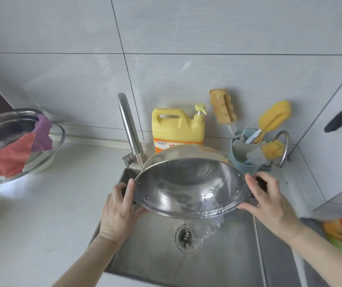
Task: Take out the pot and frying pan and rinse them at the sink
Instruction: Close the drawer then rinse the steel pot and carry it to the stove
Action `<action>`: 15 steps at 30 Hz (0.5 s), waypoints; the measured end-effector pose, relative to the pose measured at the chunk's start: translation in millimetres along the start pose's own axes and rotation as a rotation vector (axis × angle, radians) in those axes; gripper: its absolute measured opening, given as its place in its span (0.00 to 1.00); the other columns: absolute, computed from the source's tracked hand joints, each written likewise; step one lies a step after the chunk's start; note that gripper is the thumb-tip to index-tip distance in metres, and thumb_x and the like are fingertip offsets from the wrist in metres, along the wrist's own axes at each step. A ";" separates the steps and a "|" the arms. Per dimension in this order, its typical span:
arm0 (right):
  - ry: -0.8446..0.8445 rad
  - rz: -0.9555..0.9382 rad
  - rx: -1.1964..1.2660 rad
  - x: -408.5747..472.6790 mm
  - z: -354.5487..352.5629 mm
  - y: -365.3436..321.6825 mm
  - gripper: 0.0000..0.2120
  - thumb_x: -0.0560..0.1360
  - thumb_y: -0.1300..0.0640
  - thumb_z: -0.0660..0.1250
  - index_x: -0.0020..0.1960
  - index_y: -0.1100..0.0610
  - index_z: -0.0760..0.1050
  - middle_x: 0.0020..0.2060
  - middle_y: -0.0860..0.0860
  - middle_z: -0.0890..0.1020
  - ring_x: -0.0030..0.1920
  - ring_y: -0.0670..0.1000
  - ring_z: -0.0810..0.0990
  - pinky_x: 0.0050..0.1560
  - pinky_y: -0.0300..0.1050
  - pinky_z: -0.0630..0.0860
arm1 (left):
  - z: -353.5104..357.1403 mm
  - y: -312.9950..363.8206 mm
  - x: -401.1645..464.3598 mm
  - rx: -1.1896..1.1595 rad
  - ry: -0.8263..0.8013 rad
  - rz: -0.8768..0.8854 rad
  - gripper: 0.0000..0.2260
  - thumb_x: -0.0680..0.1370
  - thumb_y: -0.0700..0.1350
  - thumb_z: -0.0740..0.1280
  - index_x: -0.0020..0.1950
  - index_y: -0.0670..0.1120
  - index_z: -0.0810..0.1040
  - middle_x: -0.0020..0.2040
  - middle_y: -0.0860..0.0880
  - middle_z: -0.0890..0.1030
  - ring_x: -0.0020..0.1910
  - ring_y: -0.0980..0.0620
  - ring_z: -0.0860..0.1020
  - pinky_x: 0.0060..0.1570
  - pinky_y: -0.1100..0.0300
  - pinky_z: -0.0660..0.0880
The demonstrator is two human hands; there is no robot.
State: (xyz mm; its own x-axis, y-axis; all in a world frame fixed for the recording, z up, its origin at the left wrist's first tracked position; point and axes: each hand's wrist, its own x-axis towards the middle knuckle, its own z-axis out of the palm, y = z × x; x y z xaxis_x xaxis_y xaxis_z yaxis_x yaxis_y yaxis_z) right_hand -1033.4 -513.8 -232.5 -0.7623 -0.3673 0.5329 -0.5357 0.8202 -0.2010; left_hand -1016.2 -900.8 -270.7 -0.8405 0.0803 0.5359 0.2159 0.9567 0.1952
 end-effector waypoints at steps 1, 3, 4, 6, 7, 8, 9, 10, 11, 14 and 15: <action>0.047 -0.038 -0.007 3.1 -7.8 1.4 0.72 0.50 0.60 0.86 0.80 0.44 0.44 0.58 0.61 0.67 0.41 0.56 0.77 0.36 0.53 0.82 | -1.1 1.8 4.4 0.009 0.084 0.038 0.39 0.70 0.62 0.67 0.72 0.43 0.57 0.51 0.38 0.70 0.37 0.38 0.76 0.32 0.48 0.77; 0.141 -0.106 -0.025 9.7 -22.5 3.7 0.70 0.52 0.61 0.85 0.80 0.45 0.44 0.58 0.61 0.66 0.45 0.55 0.73 0.41 0.51 0.82 | -5.8 7.2 15.1 0.031 0.241 0.107 0.38 0.71 0.60 0.68 0.70 0.43 0.56 0.52 0.38 0.69 0.43 0.39 0.73 0.37 0.47 0.76; 0.188 -0.131 -0.037 12.4 -28.2 5.4 0.67 0.54 0.61 0.84 0.80 0.46 0.45 0.57 0.62 0.66 0.46 0.55 0.72 0.45 0.48 0.79 | -9.1 10.7 20.3 0.034 0.292 0.124 0.37 0.70 0.60 0.69 0.69 0.43 0.56 0.52 0.38 0.68 0.45 0.40 0.72 0.39 0.47 0.76; 0.265 -0.171 -0.039 17.4 -37.6 7.3 0.60 0.62 0.58 0.82 0.80 0.47 0.46 0.57 0.62 0.66 0.46 0.55 0.72 0.51 0.48 0.74 | -16.0 17.7 28.4 0.032 0.347 0.142 0.37 0.70 0.60 0.70 0.68 0.43 0.55 0.52 0.39 0.67 0.45 0.41 0.70 0.40 0.47 0.76; 0.295 -0.188 -0.036 19.8 -41.5 7.9 0.55 0.65 0.57 0.79 0.80 0.47 0.47 0.56 0.62 0.66 0.46 0.55 0.72 0.52 0.47 0.73 | -18.8 20.7 31.0 0.028 0.363 0.153 0.37 0.70 0.59 0.70 0.68 0.43 0.55 0.52 0.39 0.67 0.45 0.41 0.70 0.40 0.47 0.76; 0.312 -0.201 -0.034 21.7 -44.7 8.6 0.50 0.68 0.56 0.75 0.80 0.47 0.47 0.56 0.62 0.66 0.47 0.56 0.72 0.53 0.46 0.72 | -20.5 22.8 32.9 0.021 0.374 0.164 0.38 0.69 0.59 0.71 0.68 0.43 0.55 0.52 0.39 0.67 0.46 0.42 0.69 0.40 0.47 0.77; 0.317 -0.209 -0.034 22.9 -47.1 8.9 0.48 0.69 0.56 0.72 0.80 0.47 0.48 0.56 0.63 0.66 0.47 0.56 0.72 0.53 0.46 0.72 | -20.6 23.7 34.1 0.015 0.376 0.171 0.38 0.69 0.58 0.71 0.68 0.43 0.55 0.52 0.39 0.67 0.46 0.42 0.69 0.40 0.47 0.77; 0.310 -0.204 -0.035 23.5 -49.1 8.4 0.47 0.68 0.56 0.73 0.80 0.48 0.50 0.56 0.63 0.66 0.48 0.57 0.72 0.55 0.45 0.72 | -19.6 24.4 34.1 0.012 0.363 0.170 0.39 0.68 0.58 0.72 0.68 0.43 0.55 0.52 0.39 0.67 0.46 0.42 0.70 0.40 0.47 0.77; 0.292 -0.187 -0.044 23.0 -50.0 8.1 0.49 0.66 0.58 0.76 0.79 0.49 0.52 0.57 0.63 0.66 0.48 0.58 0.72 0.56 0.44 0.73 | -17.6 24.9 33.2 0.004 0.328 0.155 0.41 0.67 0.57 0.75 0.69 0.44 0.55 0.52 0.40 0.67 0.46 0.41 0.70 0.39 0.46 0.77; 0.084 -0.042 -0.063 19.6 -49.1 9.7 0.63 0.51 0.62 0.86 0.77 0.48 0.54 0.58 0.62 0.66 0.51 0.56 0.72 0.50 0.48 0.79 | -10.7 24.1 28.5 -0.078 0.029 0.020 0.53 0.61 0.59 0.81 0.76 0.47 0.52 0.52 0.41 0.69 0.42 0.39 0.76 0.35 0.49 0.78; -0.038 0.023 -0.053 19.4 -48.4 11.8 0.69 0.49 0.61 0.87 0.79 0.45 0.50 0.59 0.59 0.66 0.50 0.54 0.72 0.47 0.49 0.79 | -10.2 23.9 27.7 -0.113 -0.109 -0.021 0.57 0.61 0.62 0.79 0.79 0.49 0.49 0.52 0.42 0.70 0.40 0.39 0.77 0.35 0.50 0.77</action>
State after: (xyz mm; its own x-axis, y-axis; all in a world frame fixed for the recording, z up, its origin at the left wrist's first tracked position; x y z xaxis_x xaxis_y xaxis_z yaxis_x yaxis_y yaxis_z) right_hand -1036.9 -490.0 -184.7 -0.7881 -0.3636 0.4966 -0.4984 0.8505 -0.1682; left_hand -1029.3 -878.6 -242.7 -0.8932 0.0963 0.4392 0.2470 0.9213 0.3004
